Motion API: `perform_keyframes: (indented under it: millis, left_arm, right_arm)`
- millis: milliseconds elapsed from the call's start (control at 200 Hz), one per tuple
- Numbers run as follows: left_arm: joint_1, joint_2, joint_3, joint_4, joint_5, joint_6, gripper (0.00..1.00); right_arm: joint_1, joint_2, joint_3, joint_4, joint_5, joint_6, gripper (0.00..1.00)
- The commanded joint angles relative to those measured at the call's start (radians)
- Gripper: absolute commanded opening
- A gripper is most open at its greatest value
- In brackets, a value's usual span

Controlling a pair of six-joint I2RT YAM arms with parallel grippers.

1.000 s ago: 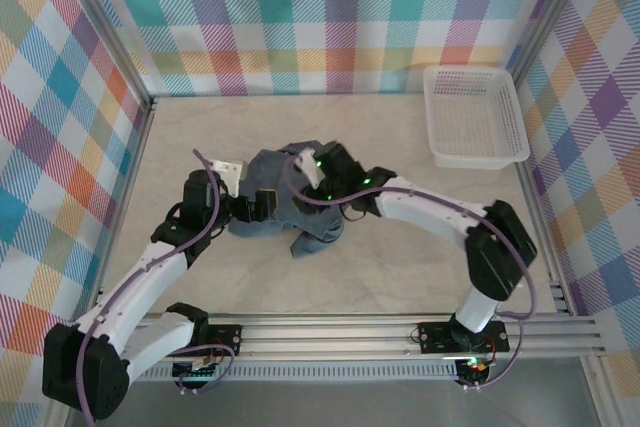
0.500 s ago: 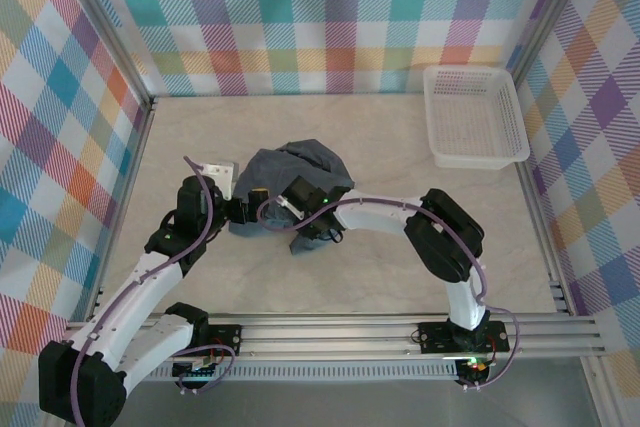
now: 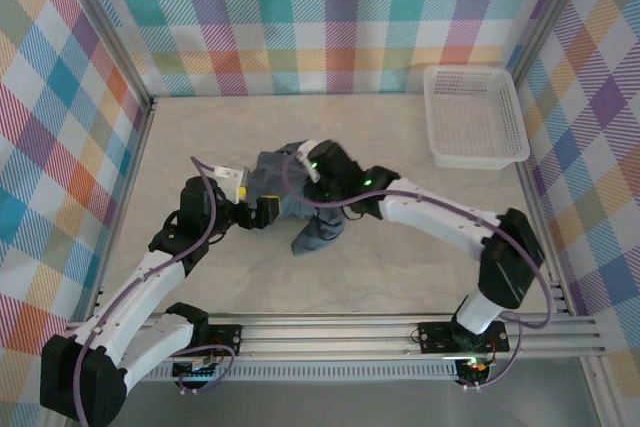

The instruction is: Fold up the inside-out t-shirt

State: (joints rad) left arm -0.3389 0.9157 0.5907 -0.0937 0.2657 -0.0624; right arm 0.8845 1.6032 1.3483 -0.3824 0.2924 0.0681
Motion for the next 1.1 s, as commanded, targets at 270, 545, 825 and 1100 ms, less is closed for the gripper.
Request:
perform_keyframes:
  millis: [270, 545, 825, 1100]
  left_arm:
    - [-0.133, 0.341, 0.127, -0.018, 0.04, 0.01, 1.0]
    - [-0.218, 0.562, 0.225, 0.251, 0.013, -0.116, 1.0]
    - [-0.216, 0.61, 0.309, 0.274, -0.129, -0.091, 0.49]
    - [-0.139, 0.444, 0.493, 0.14, -0.221, 0.029, 0.0]
  right_arm:
    - [-0.147, -0.211, 0.126, 0.08, -0.075, 0.227, 0.0]
    - [-0.147, -0.253, 0.158, 0.066, -0.116, 0.219, 0.0]
    - [-0.147, -0.315, 0.178, 0.038, -0.157, 0.197, 0.0]
    - [-0.147, -0.385, 0.243, 0.026, -0.145, 0.13, 0.0]
